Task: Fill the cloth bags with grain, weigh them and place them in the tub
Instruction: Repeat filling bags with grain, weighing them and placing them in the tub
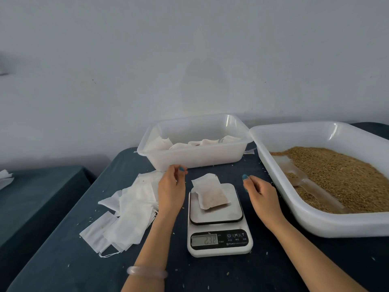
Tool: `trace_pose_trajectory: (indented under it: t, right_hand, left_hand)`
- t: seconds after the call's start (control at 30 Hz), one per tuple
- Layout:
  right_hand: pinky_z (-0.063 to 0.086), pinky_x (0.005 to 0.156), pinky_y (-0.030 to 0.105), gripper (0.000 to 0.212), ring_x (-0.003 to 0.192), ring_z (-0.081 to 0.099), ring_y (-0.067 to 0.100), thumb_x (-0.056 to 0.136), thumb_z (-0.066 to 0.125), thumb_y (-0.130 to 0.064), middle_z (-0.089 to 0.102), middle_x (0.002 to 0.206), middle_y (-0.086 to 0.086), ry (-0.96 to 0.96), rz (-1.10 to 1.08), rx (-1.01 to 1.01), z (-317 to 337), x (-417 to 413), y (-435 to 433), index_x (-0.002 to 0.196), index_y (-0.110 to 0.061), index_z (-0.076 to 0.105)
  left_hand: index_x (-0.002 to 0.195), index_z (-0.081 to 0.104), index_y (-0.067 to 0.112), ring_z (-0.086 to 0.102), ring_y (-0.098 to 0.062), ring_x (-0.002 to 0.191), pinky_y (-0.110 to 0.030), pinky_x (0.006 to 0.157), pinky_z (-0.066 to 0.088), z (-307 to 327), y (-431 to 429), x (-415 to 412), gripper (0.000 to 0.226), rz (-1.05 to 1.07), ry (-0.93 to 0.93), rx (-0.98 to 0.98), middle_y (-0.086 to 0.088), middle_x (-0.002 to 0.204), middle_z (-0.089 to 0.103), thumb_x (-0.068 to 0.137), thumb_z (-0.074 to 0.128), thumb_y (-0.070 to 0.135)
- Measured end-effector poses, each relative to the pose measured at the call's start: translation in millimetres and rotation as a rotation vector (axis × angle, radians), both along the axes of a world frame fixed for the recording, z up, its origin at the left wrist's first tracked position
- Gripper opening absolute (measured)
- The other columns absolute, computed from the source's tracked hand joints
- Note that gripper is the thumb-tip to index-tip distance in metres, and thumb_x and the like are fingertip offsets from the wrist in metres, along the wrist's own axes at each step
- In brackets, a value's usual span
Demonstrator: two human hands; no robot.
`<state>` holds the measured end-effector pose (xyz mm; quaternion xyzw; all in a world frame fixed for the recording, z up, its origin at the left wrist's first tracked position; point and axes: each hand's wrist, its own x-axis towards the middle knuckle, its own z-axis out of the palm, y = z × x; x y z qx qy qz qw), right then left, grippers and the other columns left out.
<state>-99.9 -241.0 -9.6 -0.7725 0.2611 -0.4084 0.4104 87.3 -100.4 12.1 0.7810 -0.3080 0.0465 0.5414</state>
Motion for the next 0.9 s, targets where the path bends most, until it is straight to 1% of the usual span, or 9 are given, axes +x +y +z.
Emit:
trace_pose_trajectory:
  t: [0.2,0.4,0.5,0.57,0.67,0.73,0.8,0.83,0.9]
  right_hand:
    - [0.030,0.052,0.030,0.041,0.048,0.035,0.006,0.100,0.050,-0.032,0.040,0.049,-0.009,-0.004,-0.005,0.000,0,0,-1,0.061,-0.019,0.045]
    - [0.030,0.052,0.031,0.043,0.047,0.035,0.007,0.100,0.050,-0.033,0.041,0.048,-0.009,0.000,-0.008,-0.005,-1,0,-1,0.059,-0.021,0.043]
    - [0.029,0.051,0.030,0.043,0.047,0.034,0.007,0.100,0.050,-0.033,0.042,0.048,-0.010,0.000,-0.010,-0.010,-2,1,-2,0.059,-0.022,0.042]
    - [0.030,0.052,0.031,0.042,0.047,0.034,0.006,0.099,0.050,-0.033,0.042,0.049,-0.009,0.003,-0.008,-0.012,-2,1,-2,0.059,-0.022,0.043]
    - [0.031,0.052,0.034,0.042,0.048,0.035,0.006,0.099,0.051,-0.035,0.040,0.049,-0.007,0.007,-0.006,-0.018,-3,1,-2,0.060,-0.019,0.045]
    - [0.031,0.052,0.033,0.043,0.047,0.034,0.006,0.099,0.051,-0.035,0.039,0.049,-0.008,0.009,-0.008,-0.023,-3,2,-2,0.060,-0.019,0.044]
    - [0.030,0.051,0.030,0.043,0.047,0.035,0.006,0.099,0.051,-0.035,0.040,0.048,-0.009,0.013,-0.008,-0.030,-3,2,-2,0.059,-0.020,0.043]
    - [0.029,0.051,0.028,0.043,0.046,0.035,0.006,0.099,0.051,-0.035,0.041,0.048,-0.010,0.014,-0.009,-0.034,-3,2,-2,0.059,-0.021,0.043]
    - [0.029,0.051,0.028,0.043,0.046,0.035,0.006,0.099,0.051,-0.035,0.040,0.048,-0.009,0.017,-0.012,-0.037,-3,3,-2,0.059,-0.020,0.042]
  left_hand:
    - [0.097,0.058,0.026,0.059,0.000,0.090,-0.023,0.078,0.044,1,1,1,0.018,0.000,0.011,-0.002,0.015,0.097,0.067,0.105,0.042,0.024]
    - [0.098,0.058,0.025,0.059,-0.003,0.086,-0.019,0.071,0.042,0,1,1,0.016,-0.011,0.011,0.015,0.014,0.096,0.067,0.104,0.044,0.025]
    - [0.103,0.060,0.023,0.060,-0.005,0.083,-0.018,0.068,0.040,1,-1,0,0.018,-0.067,-0.007,0.104,0.012,0.093,0.066,0.102,0.047,0.035]
    - [0.099,0.061,0.024,0.060,-0.002,0.080,-0.010,0.063,0.039,1,-3,-2,0.020,-0.147,-0.017,0.143,0.014,0.090,0.066,0.101,0.048,0.040]
    - [0.096,0.062,0.029,0.060,0.002,0.080,-0.009,0.063,0.041,2,-7,-5,0.025,-0.247,0.030,0.201,0.018,0.092,0.068,0.099,0.047,0.049]
    - [0.102,0.061,0.030,0.059,0.004,0.086,-0.011,0.068,0.041,2,-10,-6,0.032,-0.301,0.086,0.229,0.020,0.098,0.066,0.095,0.045,0.058]
    - [0.106,0.058,0.033,0.059,0.002,0.096,-0.016,0.072,0.042,4,-14,-8,0.042,-0.337,0.138,0.214,0.018,0.106,0.065,0.087,0.045,0.068]
    - [0.105,0.058,0.036,0.059,0.001,0.098,-0.017,0.072,0.043,5,-17,-9,0.041,-0.341,0.150,0.208,0.019,0.106,0.065,0.084,0.047,0.070]
    - [0.102,0.056,0.044,0.059,0.002,0.094,-0.016,0.069,0.042,6,-20,-10,0.023,-0.332,0.135,0.213,0.022,0.099,0.066,0.087,0.059,0.061]
